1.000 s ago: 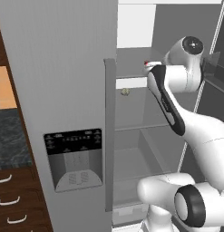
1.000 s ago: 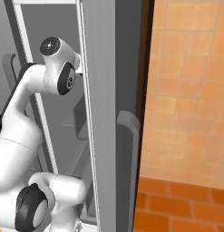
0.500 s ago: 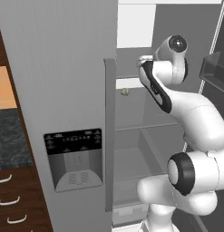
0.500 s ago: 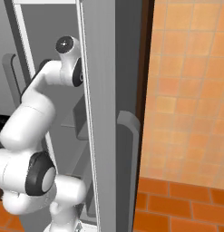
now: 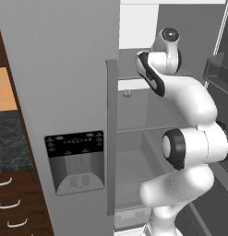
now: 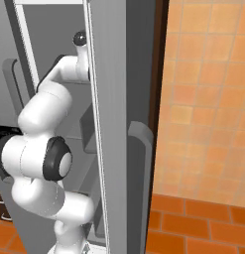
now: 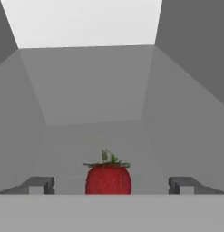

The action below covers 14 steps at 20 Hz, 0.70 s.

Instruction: Take the strawberry from the fridge and place it on top of the pancake, located on the dining counter.

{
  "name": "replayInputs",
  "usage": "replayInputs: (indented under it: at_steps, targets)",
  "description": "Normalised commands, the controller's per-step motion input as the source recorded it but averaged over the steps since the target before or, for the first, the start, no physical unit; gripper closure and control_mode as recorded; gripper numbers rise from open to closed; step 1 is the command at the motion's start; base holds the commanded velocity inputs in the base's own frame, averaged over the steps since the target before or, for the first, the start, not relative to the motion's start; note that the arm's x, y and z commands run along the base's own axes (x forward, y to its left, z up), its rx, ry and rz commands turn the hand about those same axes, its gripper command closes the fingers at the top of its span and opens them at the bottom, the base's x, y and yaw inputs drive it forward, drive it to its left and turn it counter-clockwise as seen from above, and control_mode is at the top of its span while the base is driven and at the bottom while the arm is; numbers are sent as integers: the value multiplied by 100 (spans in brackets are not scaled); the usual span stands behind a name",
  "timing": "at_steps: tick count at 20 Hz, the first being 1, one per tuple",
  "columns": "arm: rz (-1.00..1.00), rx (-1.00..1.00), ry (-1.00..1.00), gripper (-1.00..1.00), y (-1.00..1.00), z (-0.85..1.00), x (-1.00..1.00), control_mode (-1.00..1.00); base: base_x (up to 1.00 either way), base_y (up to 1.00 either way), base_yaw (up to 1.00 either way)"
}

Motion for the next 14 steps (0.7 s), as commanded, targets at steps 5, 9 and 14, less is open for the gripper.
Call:
replayInputs:
  at_steps: [5,9,14]
  targets:
    - [0,0,2,-100,-1,-14,26,-100,0,0,0]
    - [0,0,4,-100,0,-18,-9,-100,0,0,0]
    - [0,0,2,-100,0,-14,-4,-100,0,0,0]
